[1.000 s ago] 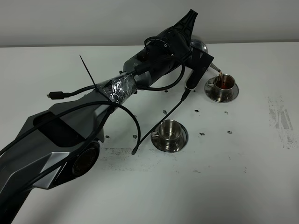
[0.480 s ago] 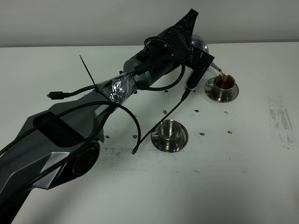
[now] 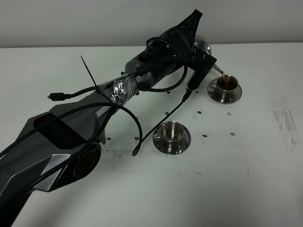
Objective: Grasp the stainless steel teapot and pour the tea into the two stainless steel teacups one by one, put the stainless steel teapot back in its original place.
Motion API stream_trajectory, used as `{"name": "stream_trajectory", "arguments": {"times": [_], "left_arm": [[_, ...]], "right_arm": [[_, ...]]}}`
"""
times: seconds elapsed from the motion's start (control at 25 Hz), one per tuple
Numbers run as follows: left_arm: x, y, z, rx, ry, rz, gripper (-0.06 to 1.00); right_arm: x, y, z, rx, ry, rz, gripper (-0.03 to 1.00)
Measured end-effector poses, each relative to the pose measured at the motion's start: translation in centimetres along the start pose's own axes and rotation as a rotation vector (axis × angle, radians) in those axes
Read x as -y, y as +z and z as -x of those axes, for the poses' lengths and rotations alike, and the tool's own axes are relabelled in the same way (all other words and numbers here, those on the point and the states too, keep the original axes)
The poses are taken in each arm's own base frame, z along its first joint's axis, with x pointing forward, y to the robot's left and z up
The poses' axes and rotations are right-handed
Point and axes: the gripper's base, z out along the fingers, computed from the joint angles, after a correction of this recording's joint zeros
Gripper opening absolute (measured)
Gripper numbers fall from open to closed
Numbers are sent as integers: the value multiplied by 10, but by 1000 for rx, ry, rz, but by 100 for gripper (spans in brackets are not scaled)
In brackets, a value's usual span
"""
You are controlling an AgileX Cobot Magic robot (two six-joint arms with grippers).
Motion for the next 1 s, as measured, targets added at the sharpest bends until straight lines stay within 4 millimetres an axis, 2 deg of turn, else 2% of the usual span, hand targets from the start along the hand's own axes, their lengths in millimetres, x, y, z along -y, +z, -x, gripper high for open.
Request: {"name": "stream_trajectory", "arguments": {"times": [1.0], "left_arm": [[-3, 0, -1, -6, 18, 30, 19]], "right_arm": [[0, 0, 0, 0, 0, 0, 24]]}}
